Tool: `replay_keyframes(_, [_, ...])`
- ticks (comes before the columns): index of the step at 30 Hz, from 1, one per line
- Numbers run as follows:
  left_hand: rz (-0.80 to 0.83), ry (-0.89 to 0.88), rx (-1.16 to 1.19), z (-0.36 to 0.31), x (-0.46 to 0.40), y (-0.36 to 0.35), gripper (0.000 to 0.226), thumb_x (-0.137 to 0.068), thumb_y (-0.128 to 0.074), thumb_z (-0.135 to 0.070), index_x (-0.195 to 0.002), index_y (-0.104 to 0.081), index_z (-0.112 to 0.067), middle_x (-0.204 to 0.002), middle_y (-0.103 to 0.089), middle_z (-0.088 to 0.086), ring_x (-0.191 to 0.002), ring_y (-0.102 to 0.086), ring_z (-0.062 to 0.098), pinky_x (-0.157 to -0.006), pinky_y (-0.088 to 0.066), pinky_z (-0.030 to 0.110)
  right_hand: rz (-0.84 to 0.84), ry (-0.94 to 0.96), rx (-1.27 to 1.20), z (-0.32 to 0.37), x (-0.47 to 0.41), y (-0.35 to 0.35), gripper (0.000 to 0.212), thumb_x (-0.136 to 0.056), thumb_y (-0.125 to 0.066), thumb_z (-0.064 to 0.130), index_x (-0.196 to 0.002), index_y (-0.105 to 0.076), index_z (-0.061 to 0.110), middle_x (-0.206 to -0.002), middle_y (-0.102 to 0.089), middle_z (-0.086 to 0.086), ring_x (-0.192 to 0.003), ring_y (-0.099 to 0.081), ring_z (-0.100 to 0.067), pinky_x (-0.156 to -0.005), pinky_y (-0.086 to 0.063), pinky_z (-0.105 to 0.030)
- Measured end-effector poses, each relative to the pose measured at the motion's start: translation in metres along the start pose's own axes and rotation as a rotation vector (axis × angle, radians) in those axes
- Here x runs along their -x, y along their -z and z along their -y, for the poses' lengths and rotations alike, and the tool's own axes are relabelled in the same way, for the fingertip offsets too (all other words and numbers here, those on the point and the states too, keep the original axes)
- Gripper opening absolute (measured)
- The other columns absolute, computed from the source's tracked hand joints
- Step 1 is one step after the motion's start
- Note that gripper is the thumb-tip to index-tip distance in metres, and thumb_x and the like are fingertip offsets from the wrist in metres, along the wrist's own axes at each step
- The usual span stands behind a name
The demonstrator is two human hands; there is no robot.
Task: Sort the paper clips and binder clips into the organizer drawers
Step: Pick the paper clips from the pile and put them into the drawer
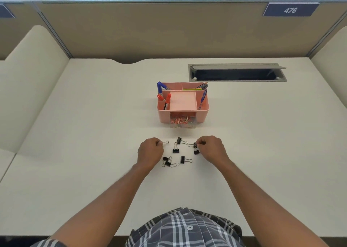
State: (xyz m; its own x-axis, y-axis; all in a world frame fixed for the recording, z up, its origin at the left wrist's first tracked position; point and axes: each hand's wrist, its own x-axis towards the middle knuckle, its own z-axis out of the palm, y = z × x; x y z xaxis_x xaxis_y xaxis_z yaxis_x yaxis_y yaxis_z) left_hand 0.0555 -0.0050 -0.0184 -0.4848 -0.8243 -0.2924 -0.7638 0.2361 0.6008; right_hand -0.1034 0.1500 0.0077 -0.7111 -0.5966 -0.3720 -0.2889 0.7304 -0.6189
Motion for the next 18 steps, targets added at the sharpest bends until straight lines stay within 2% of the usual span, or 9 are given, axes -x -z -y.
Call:
replay_keyframes(3, [0.0,-0.005,-0.054,0.003,-0.005,-0.001,0.017,-0.092,-0.055,-0.023,-0.096,-0.07,-0.017,-0.093,-0.071,0.001,-0.092,-0.063,0.024,-0.076,-0.046,0.03,0.042,0.026,0.11,-0.003,0.004,-0.007,0.025,-0.084,-0.051,0.008,-0.083,-0.073,0.019,-0.088,-0.074,0.004,-0.081,-0.064,-0.02,-0.069,-0.051,-0.028])
replay_keyframes(5, [-0.016,-0.007,-0.059,0.004,-0.007,-0.002,0.021,-0.093,-0.057,-0.026,-0.108,-0.065,-0.016,-0.1,-0.07,0.002,-0.099,-0.063,0.024,-0.082,-0.046,0.032,0.055,0.062,0.18,-0.004,0.007,-0.011,0.024,-0.083,-0.05,0.009,-0.082,-0.072,0.018,-0.088,-0.072,0.002,-0.083,-0.064,-0.023,-0.074,-0.054,-0.033])
replay_keyframes(8, [-0.052,-0.046,-0.059,0.008,-0.005,-0.004,0.026,-0.093,-0.057,-0.026,-0.116,-0.06,-0.015,-0.102,-0.066,0.004,-0.099,-0.062,0.024,-0.082,-0.045,0.034,0.09,0.147,0.278,-0.003,0.013,-0.019,0.02,-0.089,-0.054,0.016,-0.095,-0.073,0.02,-0.098,-0.065,0.001,-0.092,-0.061,-0.023,-0.077,-0.05,-0.031])
replay_keyframes(9, [-0.076,-0.102,-0.05,0.009,-0.002,-0.005,0.023,-0.092,-0.057,-0.023,-0.112,-0.06,-0.015,-0.099,-0.064,0.003,-0.095,-0.061,0.023,-0.08,-0.045,0.033,0.099,0.172,0.301,-0.004,0.015,-0.023,0.02,-0.091,-0.054,0.019,-0.099,-0.072,0.02,-0.101,-0.063,0.0,-0.094,-0.061,-0.023,-0.078,-0.049,-0.032])
replay_keyframes(13, [-0.099,-0.528,-0.08,0.024,0.016,-0.012,0.017,-0.074,-0.062,-0.013,-0.09,-0.066,-0.016,-0.09,-0.054,-0.002,-0.085,-0.053,0.021,-0.076,-0.044,0.037,0.092,0.25,0.391,-0.009,0.022,-0.037,0.021,-0.094,-0.052,0.023,-0.103,-0.07,0.017,-0.104,-0.059,-0.003,-0.097,-0.058,-0.026,-0.076,-0.05,-0.035])
replay_keyframes(15, [-0.061,-0.627,-0.175,0.031,0.028,-0.018,0.016,-0.072,-0.065,-0.017,-0.088,-0.066,-0.02,-0.095,-0.05,-0.005,-0.089,-0.05,0.018,-0.077,-0.038,0.037,0.065,0.28,0.419,-0.012,0.024,-0.04,0.019,-0.095,-0.05,0.024,-0.096,-0.068,0.017,-0.099,-0.057,-0.002,-0.094,-0.057,-0.025,-0.072,-0.049,-0.036])
replay_keyframes(18, [-0.035,-0.682,-0.293,0.037,0.041,-0.027,0.012,-0.077,-0.066,-0.024,-0.089,-0.065,-0.023,-0.106,-0.049,-0.003,-0.096,-0.047,0.019,-0.077,-0.035,0.037,0.052,0.272,0.447,-0.011,0.024,-0.038,0.02,-0.095,-0.047,0.021,-0.093,-0.066,0.016,-0.098,-0.056,-0.003,-0.092,-0.056,-0.025,-0.072,-0.051,-0.037])
